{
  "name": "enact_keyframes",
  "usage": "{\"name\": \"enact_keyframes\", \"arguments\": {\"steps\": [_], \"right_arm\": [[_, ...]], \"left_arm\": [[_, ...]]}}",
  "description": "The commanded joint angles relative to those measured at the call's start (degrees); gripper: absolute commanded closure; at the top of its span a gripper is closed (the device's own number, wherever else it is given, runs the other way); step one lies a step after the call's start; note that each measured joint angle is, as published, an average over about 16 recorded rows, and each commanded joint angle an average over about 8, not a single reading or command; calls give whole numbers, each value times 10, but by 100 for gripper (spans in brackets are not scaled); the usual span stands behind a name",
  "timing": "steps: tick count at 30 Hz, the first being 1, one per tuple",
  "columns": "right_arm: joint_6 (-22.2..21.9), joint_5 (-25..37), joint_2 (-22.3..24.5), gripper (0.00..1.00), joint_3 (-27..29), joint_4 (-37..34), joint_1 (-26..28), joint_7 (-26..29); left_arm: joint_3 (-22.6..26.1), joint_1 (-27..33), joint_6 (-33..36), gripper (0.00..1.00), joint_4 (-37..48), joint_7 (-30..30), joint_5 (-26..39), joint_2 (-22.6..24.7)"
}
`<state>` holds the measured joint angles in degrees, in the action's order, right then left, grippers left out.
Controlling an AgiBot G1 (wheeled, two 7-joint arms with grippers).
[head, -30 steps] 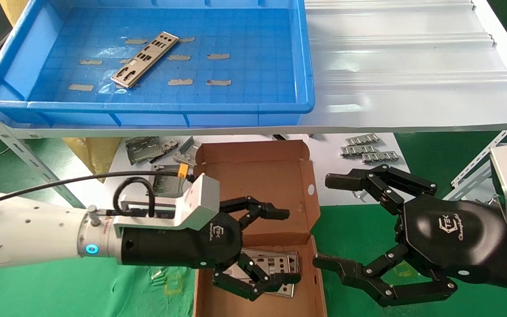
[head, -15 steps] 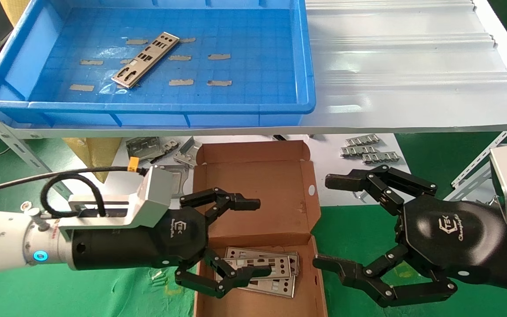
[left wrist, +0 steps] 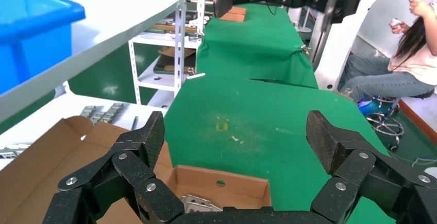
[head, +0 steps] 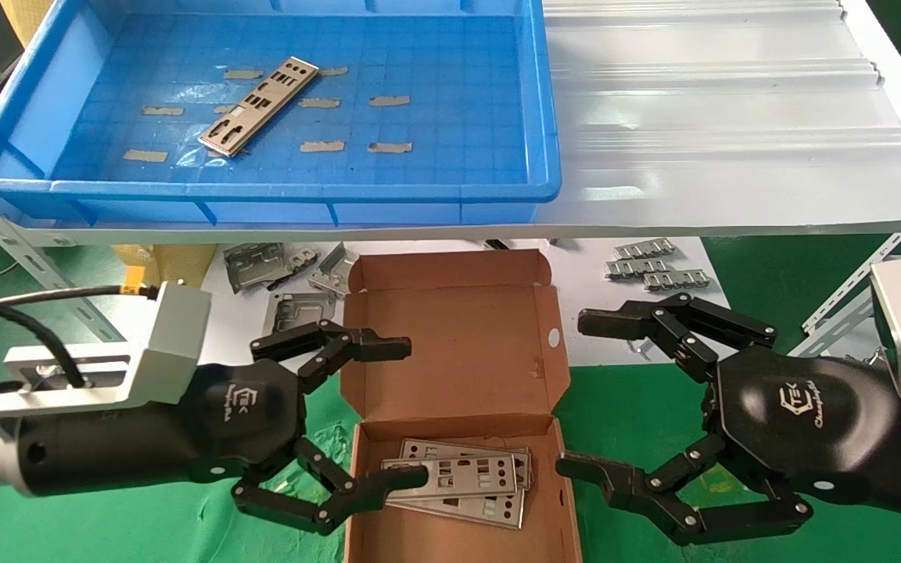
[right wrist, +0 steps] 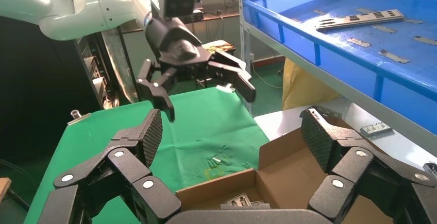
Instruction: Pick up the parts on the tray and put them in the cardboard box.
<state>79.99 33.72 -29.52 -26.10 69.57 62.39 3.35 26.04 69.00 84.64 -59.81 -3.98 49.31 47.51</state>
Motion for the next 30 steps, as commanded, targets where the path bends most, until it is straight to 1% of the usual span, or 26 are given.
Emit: {"name": "enact_keyframes", "arguments": {"steps": [1,21,30], "right_arm": [[0,0,0,0,0,0,0,0],[0,0,0,0,0,0,0,0],[0,0,0,0,0,0,0,0]], "left_arm": [[-8,-6,1,0,-11,-5,-6,-10],[-85,-63,9,0,-117,-58,-64,-106],[-106,-79,11,0,-145,-70,-80,-132]]}}
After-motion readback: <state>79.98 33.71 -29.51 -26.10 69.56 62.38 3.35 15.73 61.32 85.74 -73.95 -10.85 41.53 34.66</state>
